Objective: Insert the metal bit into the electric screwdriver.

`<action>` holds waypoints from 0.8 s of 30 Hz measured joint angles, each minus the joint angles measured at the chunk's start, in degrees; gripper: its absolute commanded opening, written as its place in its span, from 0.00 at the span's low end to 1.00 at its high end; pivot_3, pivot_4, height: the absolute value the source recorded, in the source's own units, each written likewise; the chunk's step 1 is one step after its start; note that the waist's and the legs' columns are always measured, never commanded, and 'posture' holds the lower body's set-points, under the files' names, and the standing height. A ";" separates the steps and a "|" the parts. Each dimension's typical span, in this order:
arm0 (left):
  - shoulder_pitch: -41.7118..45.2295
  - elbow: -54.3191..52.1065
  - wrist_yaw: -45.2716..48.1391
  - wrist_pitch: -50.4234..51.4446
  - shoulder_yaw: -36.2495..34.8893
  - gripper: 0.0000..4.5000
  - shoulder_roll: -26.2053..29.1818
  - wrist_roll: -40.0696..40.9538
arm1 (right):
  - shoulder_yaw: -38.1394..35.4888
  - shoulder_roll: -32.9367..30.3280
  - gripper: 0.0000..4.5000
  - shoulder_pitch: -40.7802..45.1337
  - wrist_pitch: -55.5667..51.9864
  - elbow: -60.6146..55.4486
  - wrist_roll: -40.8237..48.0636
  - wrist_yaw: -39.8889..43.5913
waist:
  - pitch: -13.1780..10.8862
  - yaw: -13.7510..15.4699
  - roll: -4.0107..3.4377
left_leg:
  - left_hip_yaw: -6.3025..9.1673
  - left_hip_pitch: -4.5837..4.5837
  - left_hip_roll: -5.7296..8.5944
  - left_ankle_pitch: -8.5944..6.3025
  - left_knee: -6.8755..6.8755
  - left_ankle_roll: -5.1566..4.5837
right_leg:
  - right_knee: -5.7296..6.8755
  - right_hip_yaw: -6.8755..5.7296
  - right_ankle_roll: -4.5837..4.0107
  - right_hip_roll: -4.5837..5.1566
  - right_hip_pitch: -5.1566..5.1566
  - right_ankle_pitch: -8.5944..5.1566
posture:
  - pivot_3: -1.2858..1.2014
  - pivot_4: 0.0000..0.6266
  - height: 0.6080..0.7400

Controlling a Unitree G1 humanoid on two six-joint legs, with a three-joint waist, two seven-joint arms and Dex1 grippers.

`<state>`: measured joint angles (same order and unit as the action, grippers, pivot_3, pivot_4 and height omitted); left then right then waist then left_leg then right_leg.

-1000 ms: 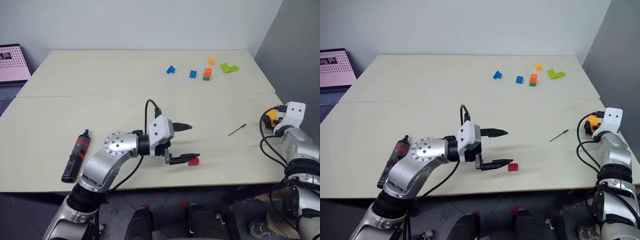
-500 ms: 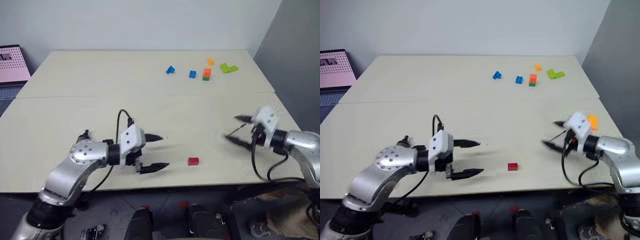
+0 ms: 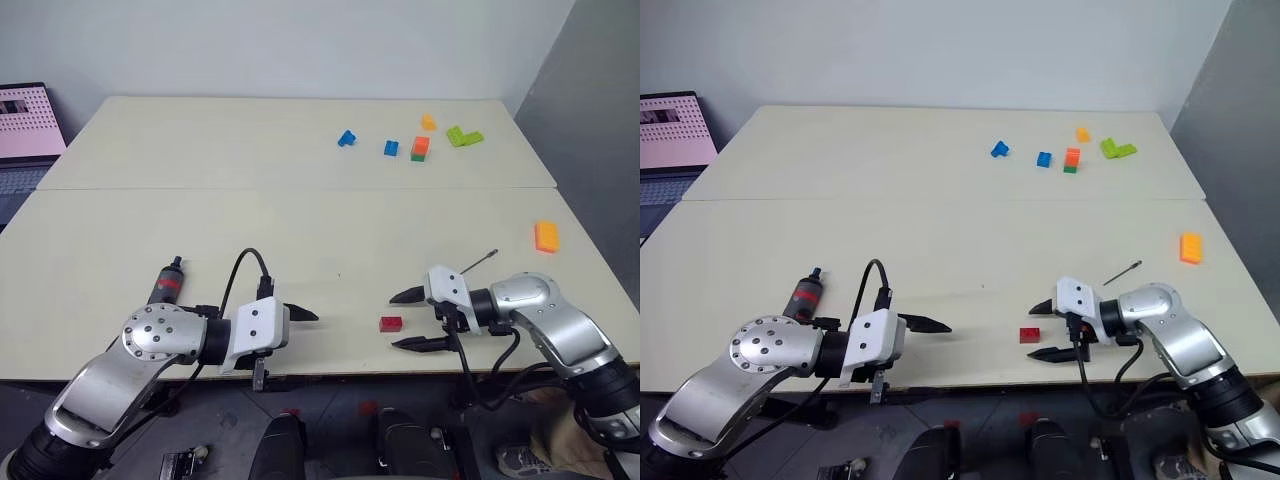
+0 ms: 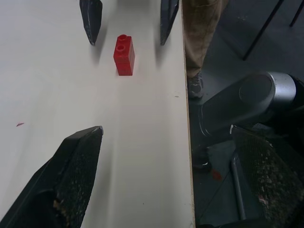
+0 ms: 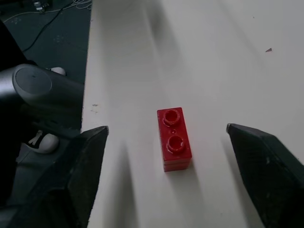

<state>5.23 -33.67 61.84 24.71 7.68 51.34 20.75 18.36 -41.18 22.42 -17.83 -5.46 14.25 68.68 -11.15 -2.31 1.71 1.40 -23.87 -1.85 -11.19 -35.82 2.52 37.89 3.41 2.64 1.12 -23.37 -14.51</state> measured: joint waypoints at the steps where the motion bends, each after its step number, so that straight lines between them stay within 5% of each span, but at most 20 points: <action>1: 0.00 -0.10 -0.01 0.17 0.00 1.00 -0.01 0.31 | 0.56 0.53 0.67 0.03 0.52 0.50 -0.41 0.01 | 0.00 0.03 0.00 | 0.01 0.01 0.00 0.00 0.00 0.00 | 0.01 -0.01 0.00 0.00 0.00 0.00 | 0.52 0.24 1.00; 12: 1.72 -0.42 -0.20 1.65 0.15 1.00 -1.07 1.71 | 1.04 0.84 0.10 -1.98 3.73 1.17 -2.25 0.30 | 0.00 0.48 0.00 | 0.00 0.01 0.00 0.00 -0.03 0.00 | 0.03 0.00 0.00 0.00 0.01 0.00 | 0.52 0.24 1.00; 17: 3.74 0.05 -0.54 1.65 0.99 1.00 -3.52 1.87 | -0.84 0.32 0.10 -4.42 4.63 -0.71 -2.27 -1.23 | 0.00 0.50 0.01 | 0.01 0.01 0.01 0.00 -0.06 0.00 | 0.05 0.00 0.01 0.00 0.03 0.01 | 0.52 0.24 1.00; 24: 9.86 3.50 -3.25 0.94 1.97 1.00 -13.05 3.36 | -22.58 -0.02 0.10 -12.77 1.38 0.96 -1.44 -19.04 | 0.01 1.20 0.08 | 0.03 -0.01 0.08 0.00 -0.17 0.00 | 0.02 0.01 0.08 0.02 0.13 0.05 | 0.52 0.24 1.00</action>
<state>15.09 -30.17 58.59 25.65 9.65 38.29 24.11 -4.22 -41.20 9.65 -16.45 -4.50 12.81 49.63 -11.15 -1.11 1.79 1.43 -23.88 -1.77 -11.18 -35.99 2.52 37.91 3.42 2.72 1.13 -23.24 -14.46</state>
